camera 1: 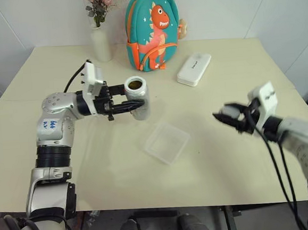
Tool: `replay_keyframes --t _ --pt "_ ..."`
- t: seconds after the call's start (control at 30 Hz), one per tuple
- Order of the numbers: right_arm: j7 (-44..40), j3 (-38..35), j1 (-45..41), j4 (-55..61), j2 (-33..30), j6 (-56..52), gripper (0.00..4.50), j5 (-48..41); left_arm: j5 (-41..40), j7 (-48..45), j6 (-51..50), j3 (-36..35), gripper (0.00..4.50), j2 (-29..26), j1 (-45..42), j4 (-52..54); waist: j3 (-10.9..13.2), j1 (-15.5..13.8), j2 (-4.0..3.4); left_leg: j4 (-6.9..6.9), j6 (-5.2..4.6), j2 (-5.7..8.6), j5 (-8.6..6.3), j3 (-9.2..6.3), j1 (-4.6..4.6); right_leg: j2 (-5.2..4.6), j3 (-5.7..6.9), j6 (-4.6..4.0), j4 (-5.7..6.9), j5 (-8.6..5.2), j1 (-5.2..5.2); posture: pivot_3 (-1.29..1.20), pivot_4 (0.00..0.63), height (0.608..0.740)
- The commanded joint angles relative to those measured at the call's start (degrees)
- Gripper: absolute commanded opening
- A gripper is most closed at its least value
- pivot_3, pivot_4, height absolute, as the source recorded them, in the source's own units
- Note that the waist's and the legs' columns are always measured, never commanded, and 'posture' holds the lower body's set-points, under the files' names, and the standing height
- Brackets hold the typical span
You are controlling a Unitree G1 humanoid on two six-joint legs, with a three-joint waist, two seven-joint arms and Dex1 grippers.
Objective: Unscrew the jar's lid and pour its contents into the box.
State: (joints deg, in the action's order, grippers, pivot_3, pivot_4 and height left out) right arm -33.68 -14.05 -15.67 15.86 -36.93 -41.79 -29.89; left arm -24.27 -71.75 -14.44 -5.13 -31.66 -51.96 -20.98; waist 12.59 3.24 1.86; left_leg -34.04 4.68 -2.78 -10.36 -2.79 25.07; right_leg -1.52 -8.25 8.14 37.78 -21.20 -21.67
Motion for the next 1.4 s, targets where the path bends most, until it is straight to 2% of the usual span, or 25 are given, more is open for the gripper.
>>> replay_keyframes --t 0.03,0.17,0.33,0.4,0.53,0.67,0.9,1.03,1.23,1.4 --pt "2.8 -2.0 2.5 -0.5 2.7 5.9 2.57 2.5 -1.4 0.1 -0.8 -1.7 2.07 -1.0 -0.4 -0.6 0.0 0.0 0.0 -0.01 -0.01 0.0 0.01 0.0 -0.02 0.0 0.0 0.02 0.01 0.02 0.01 0.0 0.15 0.74" --pt "4.6 -2.1 6.5 -3.5 7.2 9.6 2.57 3.4 0.3 -1.0 0.8 -1.4 2.07 -2.4 -0.5 -4.5 0.0 0.0 0.01 0.0 -0.03 0.01 0.06 0.0 -0.14 0.02 -0.01 0.04 0.04 0.05 0.1 0.0 0.15 0.74" --pt "5.3 -2.3 7.9 -4.6 9.8 12.1 2.57 3.3 0.3 -1.0 1.8 -1.0 2.07 -2.2 -1.3 -5.7 0.0 0.0 0.01 0.02 -0.03 0.02 0.06 0.0 -0.08 0.0 -0.02 0.04 0.01 0.05 0.09 0.0 0.15 0.74" --pt "4.9 -2.5 8.5 -4.6 10.2 12.6 3.3 3.0 0.5 -1.2 2.3 -0.7 2.07 -2.2 -1.6 -6.3 0.0 0.0 0.01 0.04 -0.02 0.01 0.06 -0.02 -0.1 0.01 0.0 0.04 0.02 0.05 0.09 0.0 0.15 0.74" --pt "3.8 -2.0 9.6 -4.1 9.7 15.1 4.45 4.0 0.9 -1.5 3.2 -0.4 2.07 -2.0 -2.2 -7.4 0.0 -0.1 0.01 0.04 -0.02 0.01 0.07 -0.01 -0.1 0.01 0.0 0.04 0.02 0.05 0.09 0.0 0.15 0.74" --pt "-1.5 -2.8 11.3 -1.8 7.0 20.4 4.45 3.5 1.7 -2.1 4.6 0.2 2.07 -1.7 -3.5 -9.0 0.0 -0.2 0.01 0.03 -0.02 0.02 0.07 -0.01 -0.09 0.01 0.0 0.04 0.02 0.05 0.09 0.0 0.15 0.74" --pt "-13.8 -7.5 13.0 2.4 -0.1 22.5 4.45 -4.3 5.3 -3.5 12.1 2.2 2.07 -0.8 -6.1 -13.8 0.0 -0.1 0.01 0.05 -0.02 0.03 0.06 -0.01 -0.1 0.02 0.0 0.06 -0.01 0.05 0.12 0.0 0.15 0.74" --pt "-30.5 -10.4 18.0 5.7 -7.2 21.1 4.45 -13.6 10.9 -3.0 26.5 4.8 2.07 1.8 -10.6 -22.5 0.0 -0.7 -0.01 0.03 -0.02 0.05 0.07 -0.02 -0.1 0.03 0.01 0.06 -0.04 0.05 0.16 0.0 0.15 0.74" --pt "-35.7 -15.7 22.2 6.3 -11.2 17.9 4.45 -19.6 20.2 -0.5 52.3 9.2 2.07 5.9 -17.5 -35.4 0.0 -1.6 0.03 -0.1 -0.05 0.08 0.05 -0.01 0.01 0.02 -0.05 0.24 -0.27 0.16 0.21 0.0 0.15 0.74" --pt "-38.1 -18.9 27.3 10.0 -11.2 16.0 4.45 -23.3 25.1 2.5 67.6 11.6 2.07 8.6 -21.8 -41.1 0.0 -1.6 0.03 -0.07 -0.07 0.08 0.04 -0.01 0.05 0.03 -0.07 0.24 -0.31 0.16 0.2 0.0 0.15 0.74"
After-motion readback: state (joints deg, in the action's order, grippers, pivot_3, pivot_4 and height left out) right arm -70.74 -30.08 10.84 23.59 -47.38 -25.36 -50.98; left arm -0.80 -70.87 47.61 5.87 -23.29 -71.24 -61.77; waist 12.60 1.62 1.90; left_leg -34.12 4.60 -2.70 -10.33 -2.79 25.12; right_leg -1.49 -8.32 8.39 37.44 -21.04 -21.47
